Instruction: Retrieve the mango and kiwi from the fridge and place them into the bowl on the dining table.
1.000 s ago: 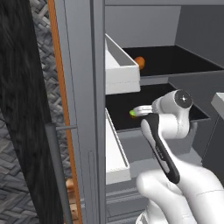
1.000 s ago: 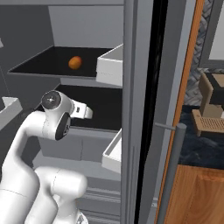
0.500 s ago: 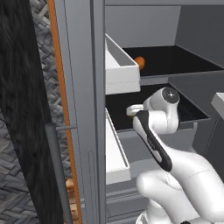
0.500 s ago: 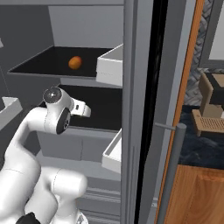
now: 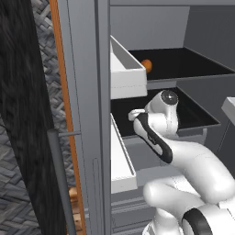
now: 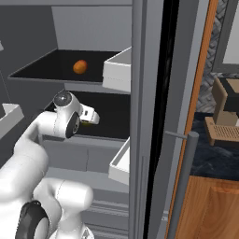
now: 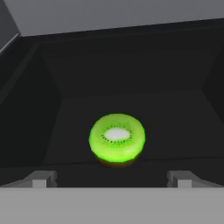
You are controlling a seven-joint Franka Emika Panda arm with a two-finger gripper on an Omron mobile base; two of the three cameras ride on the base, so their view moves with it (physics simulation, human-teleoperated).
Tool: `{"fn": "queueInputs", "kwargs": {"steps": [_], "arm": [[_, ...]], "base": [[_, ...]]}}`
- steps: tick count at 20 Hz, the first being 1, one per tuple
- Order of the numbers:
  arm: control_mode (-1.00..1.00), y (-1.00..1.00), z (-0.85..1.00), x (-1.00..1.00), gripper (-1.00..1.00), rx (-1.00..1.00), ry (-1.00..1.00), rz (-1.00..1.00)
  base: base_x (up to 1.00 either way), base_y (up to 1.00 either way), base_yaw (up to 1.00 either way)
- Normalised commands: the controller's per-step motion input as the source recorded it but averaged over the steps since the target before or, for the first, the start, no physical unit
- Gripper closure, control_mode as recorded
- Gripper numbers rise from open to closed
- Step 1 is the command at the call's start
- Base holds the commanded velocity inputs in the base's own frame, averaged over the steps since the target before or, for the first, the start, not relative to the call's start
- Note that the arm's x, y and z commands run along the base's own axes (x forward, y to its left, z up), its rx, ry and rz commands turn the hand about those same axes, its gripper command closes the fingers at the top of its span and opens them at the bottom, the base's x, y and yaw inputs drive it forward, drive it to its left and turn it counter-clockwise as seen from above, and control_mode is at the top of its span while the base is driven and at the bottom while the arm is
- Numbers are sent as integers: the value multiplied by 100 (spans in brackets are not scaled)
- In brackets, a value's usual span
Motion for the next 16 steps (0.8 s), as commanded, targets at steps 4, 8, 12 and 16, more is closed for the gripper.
{"fn": "queueInputs", "kwargs": {"steps": [4, 8, 12, 16], "arm": [[-100, 0, -27, 40, -100, 0, 0, 0], [-100, 0, -23, 39, -100, 0, 0, 0], [-100, 0, -18, 34, -100, 0, 0, 0], [-100, 0, -17, 28, -100, 0, 0, 0]], "base": [[0, 0, 0], [0, 0, 0], [0, 0, 0], [0, 0, 0]]}}
